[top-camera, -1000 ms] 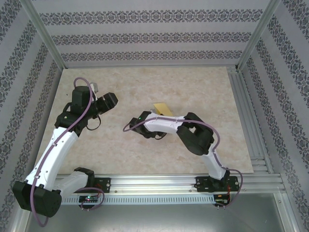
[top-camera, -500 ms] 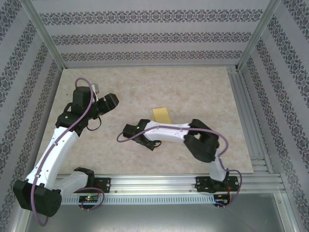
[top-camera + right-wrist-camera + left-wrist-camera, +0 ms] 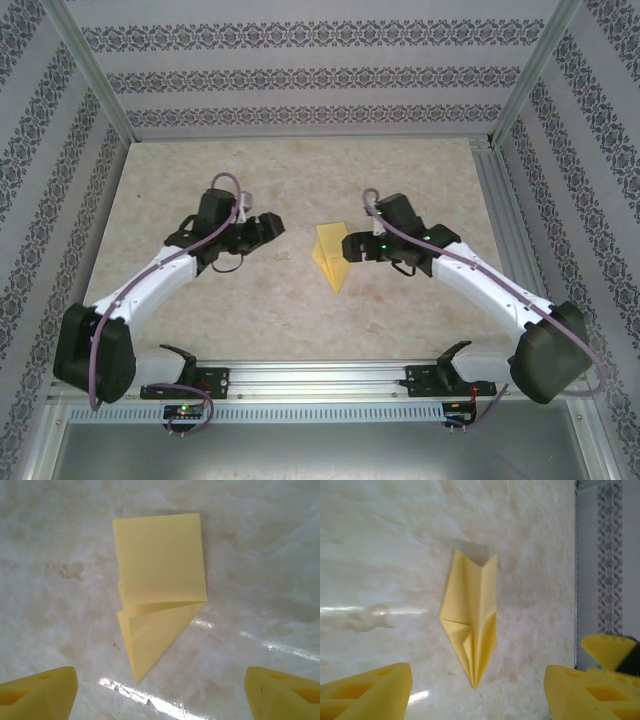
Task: Fold a paper plane with a square sheet of paper (fold left side to right side)
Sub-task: Turn over the paper at the center of the table, then fold the wing for the fifth time at the center of the table.
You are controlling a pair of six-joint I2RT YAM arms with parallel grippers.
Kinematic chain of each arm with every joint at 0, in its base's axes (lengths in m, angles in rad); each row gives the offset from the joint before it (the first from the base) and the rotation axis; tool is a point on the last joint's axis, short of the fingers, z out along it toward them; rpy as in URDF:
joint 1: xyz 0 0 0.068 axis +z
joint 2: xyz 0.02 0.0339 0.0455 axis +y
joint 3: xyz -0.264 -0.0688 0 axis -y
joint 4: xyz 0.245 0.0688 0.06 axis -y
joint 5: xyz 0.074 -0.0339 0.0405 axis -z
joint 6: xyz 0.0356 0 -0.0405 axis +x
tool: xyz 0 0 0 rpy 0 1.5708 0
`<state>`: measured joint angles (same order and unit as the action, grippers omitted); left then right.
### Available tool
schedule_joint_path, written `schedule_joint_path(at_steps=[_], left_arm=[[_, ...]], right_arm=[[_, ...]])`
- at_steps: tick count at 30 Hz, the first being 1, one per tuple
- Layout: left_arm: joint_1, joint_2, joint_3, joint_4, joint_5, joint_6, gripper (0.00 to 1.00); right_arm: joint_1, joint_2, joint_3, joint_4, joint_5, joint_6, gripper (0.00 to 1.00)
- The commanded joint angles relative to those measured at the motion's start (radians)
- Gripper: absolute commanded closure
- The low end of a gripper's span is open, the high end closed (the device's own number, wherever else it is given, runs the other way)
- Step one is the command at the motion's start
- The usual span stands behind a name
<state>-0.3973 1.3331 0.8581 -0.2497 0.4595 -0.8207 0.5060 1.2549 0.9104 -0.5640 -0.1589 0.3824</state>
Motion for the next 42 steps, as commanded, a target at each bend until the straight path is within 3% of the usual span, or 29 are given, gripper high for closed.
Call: schedule_joint_path(at_steps=[1, 6, 12, 17, 22, 27, 34, 42], left_arm=[[-0.078, 0.11, 0.037, 0.19, 0.033, -0.055, 0.32], [-0.151, 0.336, 0.15, 0.254, 0.042, -0.06, 0.36], [-0.161, 0.545, 0.258, 0.278, 0.066, -0.06, 0.4], [-0.161, 0.649, 0.309, 0.324, 0.109, -0.076, 0.55], [-0.162, 0.663, 0.321, 0.31, 0.117, -0.053, 0.76], [-0.148, 0.628, 0.259, 0.377, 0.202, -0.043, 0.92], [-0.14, 0.573, 0.197, 0.44, 0.317, -0.009, 0.96], [-0.14, 0.541, 0.171, 0.444, 0.365, 0.015, 0.98]], right_arm=[[-0.111, -0.029, -0.084, 0.236, -0.257, 0.077, 0.15], [-0.262, -0.012, -0.201, 0.372, -0.401, 0.121, 0.2], [-0.284, -0.005, -0.24, 0.356, -0.415, 0.093, 0.26], [-0.295, -0.013, -0.263, 0.356, -0.416, 0.089, 0.31], [-0.33, -0.015, -0.289, 0.353, -0.432, 0.076, 0.37], [-0.38, 0.017, -0.327, 0.484, -0.621, 0.09, 0.34], [-0.38, 0.162, -0.271, 0.512, -0.727, 0.012, 0.34], [-0.372, 0.344, -0.206, 0.585, -0.783, 0.01, 0.38]])
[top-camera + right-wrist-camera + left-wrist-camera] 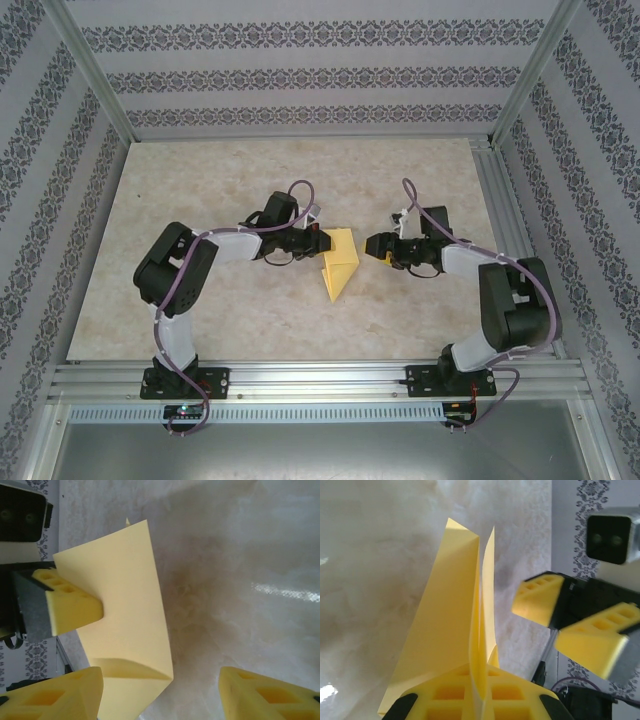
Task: Fold a paper plane with a square sheet of paper (fold left side to right side)
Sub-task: Fold the wing for the fifth time at the center of the table.
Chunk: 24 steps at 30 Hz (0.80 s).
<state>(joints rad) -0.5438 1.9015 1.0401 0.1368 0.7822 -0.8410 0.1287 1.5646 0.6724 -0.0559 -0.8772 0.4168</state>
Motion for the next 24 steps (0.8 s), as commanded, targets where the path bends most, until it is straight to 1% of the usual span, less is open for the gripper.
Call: schedule_joint_path(at_steps=[1, 3, 6, 9, 15, 18, 21, 24], left_arm=[[0.006, -0.028, -0.012, 0.064, 0.046, 0.033, 0.98], [0.006, -0.026, -0.014, 0.068, 0.048, 0.031, 0.98], [0.005, -0.021, -0.012, 0.08, 0.054, 0.025, 0.98], [0.004, -0.017, -0.009, 0.089, 0.065, 0.019, 0.99], [0.001, -0.02, -0.009, 0.084, 0.075, 0.026, 1.0], [0.002, -0.018, -0.009, 0.083, 0.077, 0.026, 1.0], [0.002, -0.016, -0.009, 0.083, 0.077, 0.028, 1.0], [0.002, -0.01, -0.009, 0.075, 0.072, 0.032, 1.0]], right_arm=[[0.009, 0.048, 0.036, 0.093, -0.071, -0.016, 0.39], [0.019, 0.071, 0.04, 0.127, -0.084, 0.01, 0.4], [0.049, 0.113, 0.077, 0.094, -0.1, 0.002, 0.42], [0.069, 0.121, 0.077, 0.136, -0.104, 0.033, 0.43], [0.071, 0.13, 0.085, 0.153, -0.112, 0.055, 0.47], [0.072, 0.126, 0.082, 0.15, -0.107, 0.055, 0.54], [0.072, 0.125, 0.081, 0.141, -0.099, 0.051, 0.65], [0.071, 0.123, 0.08, 0.127, -0.085, 0.043, 0.71]])
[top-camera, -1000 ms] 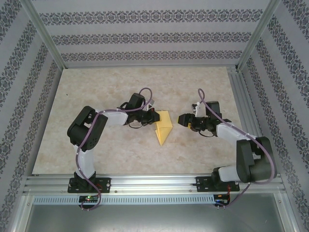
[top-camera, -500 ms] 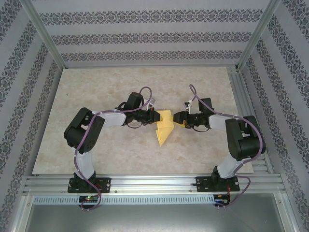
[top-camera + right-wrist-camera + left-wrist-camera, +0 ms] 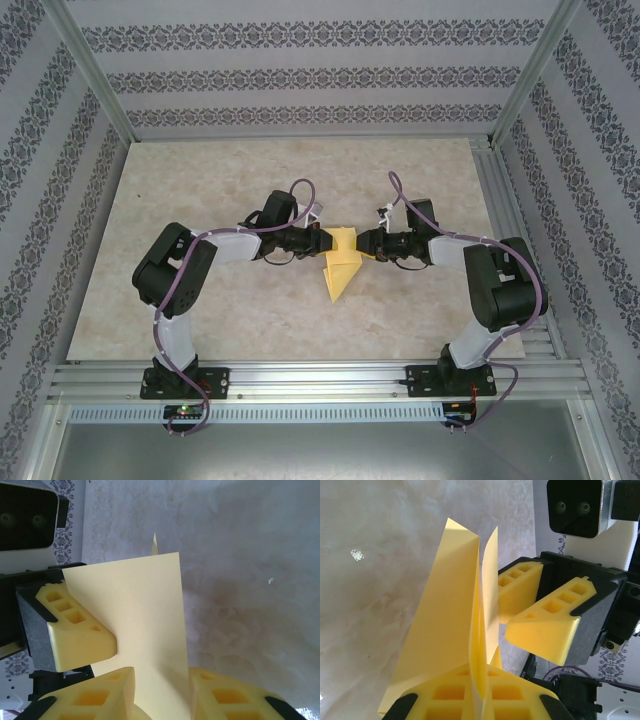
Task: Fold a paper plane with a square sheet of paper (fold left side to right side)
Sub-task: Fold the wing for the fifth time at the center of the table.
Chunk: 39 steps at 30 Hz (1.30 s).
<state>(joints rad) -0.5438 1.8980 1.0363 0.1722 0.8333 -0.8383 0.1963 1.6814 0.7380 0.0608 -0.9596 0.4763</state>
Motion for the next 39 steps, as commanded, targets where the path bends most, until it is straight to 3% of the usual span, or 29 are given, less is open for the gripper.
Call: schedule_joint_path(at_steps=[1, 6, 8, 11, 14, 18, 21, 24, 29, 34, 39], left_arm=[[0.002, -0.005, -0.005, 0.037, 0.018, 0.029, 1.0], [0.002, 0.001, -0.004, 0.015, 0.004, 0.041, 0.96], [0.003, -0.006, 0.001, -0.024, -0.018, 0.065, 0.92], [0.012, -0.041, 0.017, -0.144, -0.088, 0.13, 0.69], [0.039, -0.115, 0.016, -0.268, -0.186, 0.198, 0.53], [0.071, -0.249, 0.016, -0.457, -0.368, 0.286, 0.4], [0.066, -0.337, 0.035, -0.592, -0.501, 0.358, 0.4], [0.025, -0.417, 0.023, -0.637, -0.551, 0.388, 0.45], [-0.133, -0.481, 0.015, -0.674, -0.606, 0.392, 0.49], [-0.241, -0.514, -0.048, -0.577, -0.632, 0.329, 0.48], [-0.284, -0.463, -0.082, -0.514, -0.65, 0.301, 0.47]], right_arm=[[0.004, 0.007, 0.014, 0.008, -0.001, -0.017, 0.74], [0.004, 0.006, 0.011, -0.001, 0.012, -0.018, 1.0], [0.005, 0.004, 0.011, -0.014, 0.022, -0.022, 1.0], [0.007, 0.0, 0.003, -0.028, 0.043, -0.018, 1.0], [0.014, 0.001, -0.007, -0.029, 0.062, 0.007, 1.0], [0.033, -0.005, -0.02, -0.038, 0.116, 0.067, 1.0], [0.046, -0.018, -0.036, -0.03, 0.16, 0.145, 1.0], [0.064, -0.05, -0.05, -0.026, 0.203, 0.219, 1.0], [0.111, -0.107, -0.042, -0.056, 0.28, 0.333, 1.0], [0.164, -0.132, -0.008, -0.078, 0.334, 0.403, 1.0], [0.206, -0.085, 0.057, -0.128, 0.358, 0.439, 1.0]])
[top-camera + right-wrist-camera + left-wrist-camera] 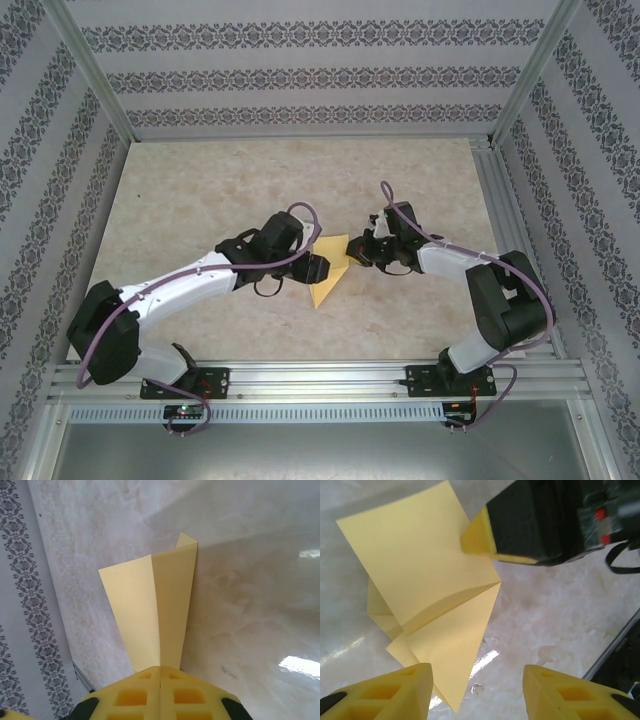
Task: Fold a paper plane with a square sheet of paper (fold left side to right side)
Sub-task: Fold the wing for the fifth time at the center of the table.
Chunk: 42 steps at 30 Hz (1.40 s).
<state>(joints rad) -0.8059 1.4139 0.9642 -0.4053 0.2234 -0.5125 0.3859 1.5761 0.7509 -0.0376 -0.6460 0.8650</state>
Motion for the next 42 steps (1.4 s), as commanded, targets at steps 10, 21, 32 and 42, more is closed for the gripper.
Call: schedule_joint_path(at_steps=[10, 21, 32, 42], left_arm=[[-0.131, 0.14, -0.001, 0.034, -0.192, 0.004, 0.42], [-0.187, 0.268, 0.056, -0.07, -0.398, 0.017, 0.45], [-0.202, 0.312, 0.066, -0.073, -0.436, 0.006, 0.5], [-0.202, 0.295, 0.036, -0.069, -0.465, -0.024, 0.6]], right_arm=[[0.058, 0.053, 0.099, -0.084, 0.098, 0.075, 1.0], [0.097, 0.103, 0.157, -0.146, 0.131, 0.059, 1.0], [0.138, 0.146, 0.216, -0.206, 0.173, 0.039, 1.0], [0.143, 0.168, 0.244, -0.225, 0.169, 0.015, 0.89]])
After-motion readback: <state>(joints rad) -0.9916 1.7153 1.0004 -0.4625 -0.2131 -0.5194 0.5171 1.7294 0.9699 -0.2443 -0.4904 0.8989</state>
